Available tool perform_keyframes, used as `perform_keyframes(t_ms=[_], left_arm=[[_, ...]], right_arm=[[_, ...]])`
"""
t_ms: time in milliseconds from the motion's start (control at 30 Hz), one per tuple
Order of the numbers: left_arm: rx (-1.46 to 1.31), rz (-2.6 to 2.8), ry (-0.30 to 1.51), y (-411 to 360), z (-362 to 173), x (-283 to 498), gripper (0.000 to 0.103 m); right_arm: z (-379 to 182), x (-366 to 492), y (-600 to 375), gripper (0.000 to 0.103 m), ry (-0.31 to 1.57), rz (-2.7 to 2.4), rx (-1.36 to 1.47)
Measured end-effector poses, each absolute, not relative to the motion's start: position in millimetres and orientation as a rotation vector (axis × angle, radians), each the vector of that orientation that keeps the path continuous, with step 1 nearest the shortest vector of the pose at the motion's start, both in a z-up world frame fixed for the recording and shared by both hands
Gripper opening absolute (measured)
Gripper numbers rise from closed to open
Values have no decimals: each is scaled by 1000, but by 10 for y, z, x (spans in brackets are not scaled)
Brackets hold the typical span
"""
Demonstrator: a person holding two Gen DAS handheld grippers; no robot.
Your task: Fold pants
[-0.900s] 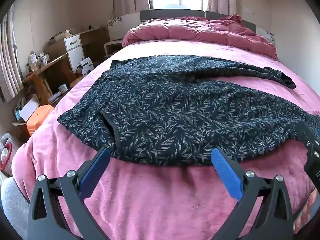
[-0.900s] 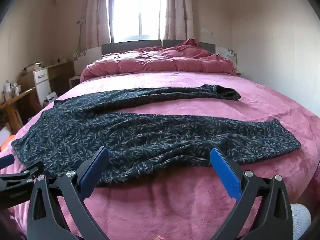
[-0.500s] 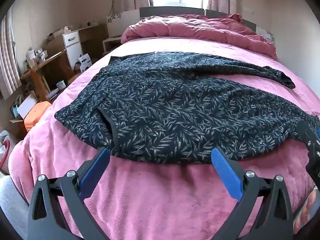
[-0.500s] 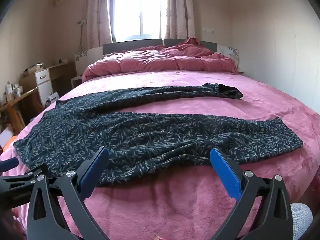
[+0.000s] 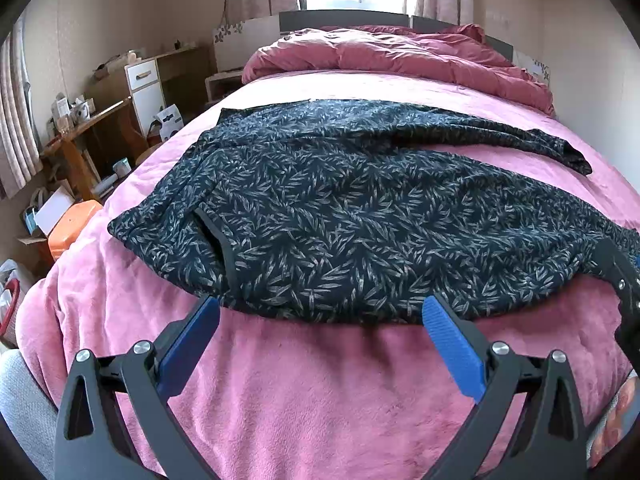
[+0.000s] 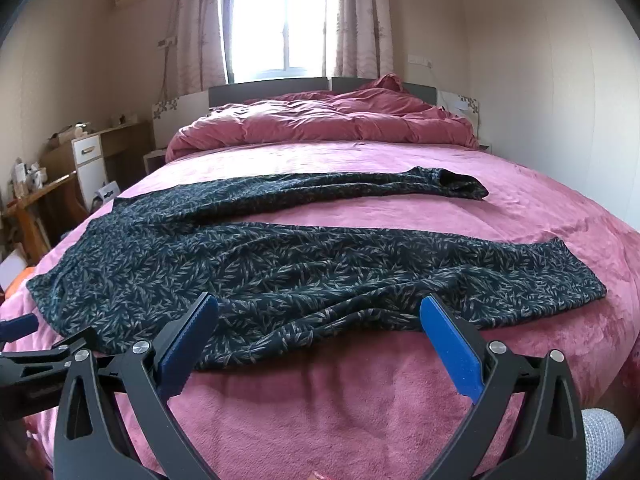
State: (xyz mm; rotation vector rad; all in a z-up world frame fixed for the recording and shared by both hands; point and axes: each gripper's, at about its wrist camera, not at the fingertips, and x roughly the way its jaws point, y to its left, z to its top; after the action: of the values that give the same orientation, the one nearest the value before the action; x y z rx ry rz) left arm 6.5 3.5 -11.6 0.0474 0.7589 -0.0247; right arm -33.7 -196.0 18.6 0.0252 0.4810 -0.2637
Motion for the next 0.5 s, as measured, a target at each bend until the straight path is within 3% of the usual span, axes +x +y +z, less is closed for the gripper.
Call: perform_keyframes(t_ms=[500], left_arm=[[41,-29,754,24,-97,44,101]], right_arm=[[181,-320,-1944,100,488,-259,17]])
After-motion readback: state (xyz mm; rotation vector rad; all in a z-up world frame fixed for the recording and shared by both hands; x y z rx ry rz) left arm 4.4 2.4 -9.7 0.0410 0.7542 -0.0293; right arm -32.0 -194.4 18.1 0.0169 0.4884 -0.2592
